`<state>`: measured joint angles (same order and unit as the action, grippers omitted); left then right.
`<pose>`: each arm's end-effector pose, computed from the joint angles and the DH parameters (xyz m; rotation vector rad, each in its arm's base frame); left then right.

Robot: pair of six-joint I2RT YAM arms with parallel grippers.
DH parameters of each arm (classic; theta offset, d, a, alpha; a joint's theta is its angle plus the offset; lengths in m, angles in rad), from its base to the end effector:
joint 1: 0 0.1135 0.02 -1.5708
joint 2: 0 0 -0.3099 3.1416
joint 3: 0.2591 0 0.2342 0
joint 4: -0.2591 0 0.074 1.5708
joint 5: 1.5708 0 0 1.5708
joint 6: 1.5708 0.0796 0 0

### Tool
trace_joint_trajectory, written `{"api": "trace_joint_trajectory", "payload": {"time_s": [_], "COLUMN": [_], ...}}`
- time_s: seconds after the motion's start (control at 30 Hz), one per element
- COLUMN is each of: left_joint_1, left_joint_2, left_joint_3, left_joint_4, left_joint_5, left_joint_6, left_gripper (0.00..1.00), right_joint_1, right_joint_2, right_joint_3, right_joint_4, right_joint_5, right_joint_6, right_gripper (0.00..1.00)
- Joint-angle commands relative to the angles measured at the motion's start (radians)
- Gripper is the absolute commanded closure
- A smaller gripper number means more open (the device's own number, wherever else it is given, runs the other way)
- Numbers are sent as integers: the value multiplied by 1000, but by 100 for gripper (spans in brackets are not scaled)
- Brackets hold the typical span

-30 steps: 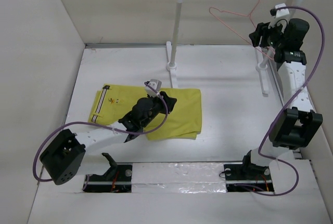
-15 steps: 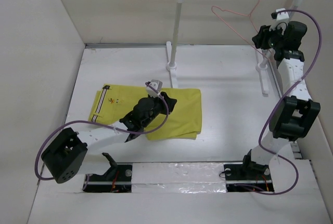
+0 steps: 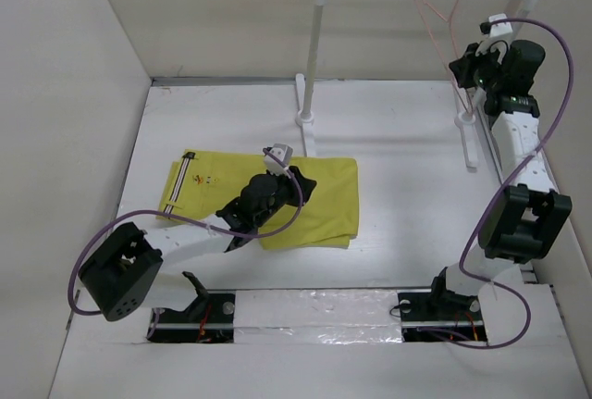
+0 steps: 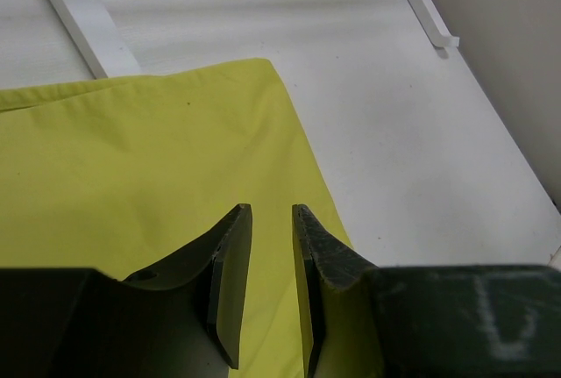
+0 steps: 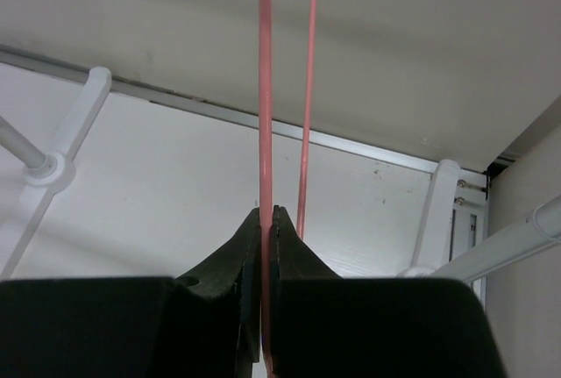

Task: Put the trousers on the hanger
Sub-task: Pick up the hanger from the clothesline.

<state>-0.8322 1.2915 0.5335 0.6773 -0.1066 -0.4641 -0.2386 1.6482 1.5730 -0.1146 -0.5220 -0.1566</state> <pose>0.2034 -0.2109 0.2870 0.2326 1.7140 -0.8886 0.4123 -0.0594 0.4383 -0.3046 1.7111 0.1692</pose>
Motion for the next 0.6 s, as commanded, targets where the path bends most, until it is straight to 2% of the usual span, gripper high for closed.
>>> {"api": "trace_joint_trajectory", "payload": {"time_s": [0.0, 0.23, 0.43, 0.57], "left_joint_1": [-7, -7, -7, -7], "left_joint_2": [-11, -11, -27, -43], "left_joint_3": [40, 57, 77, 105], "left_joint_4": [61, 54, 53, 48], "left_joint_5": [21, 30, 53, 80], "left_joint_6": [-4, 13, 35, 30], "left_gripper": [77, 75, 59, 56], "right_joint_1": [31, 107, 142, 153], "right_joint_2": [-79, -183, -254, -329], "right_joint_3": [-31, -117, -229, -399], "right_joint_4": [134, 193, 230, 295], "right_joint_5": [6, 164, 278, 330], "right_joint_6": [22, 20, 58, 129], "right_gripper": [100, 100, 100, 100]}}
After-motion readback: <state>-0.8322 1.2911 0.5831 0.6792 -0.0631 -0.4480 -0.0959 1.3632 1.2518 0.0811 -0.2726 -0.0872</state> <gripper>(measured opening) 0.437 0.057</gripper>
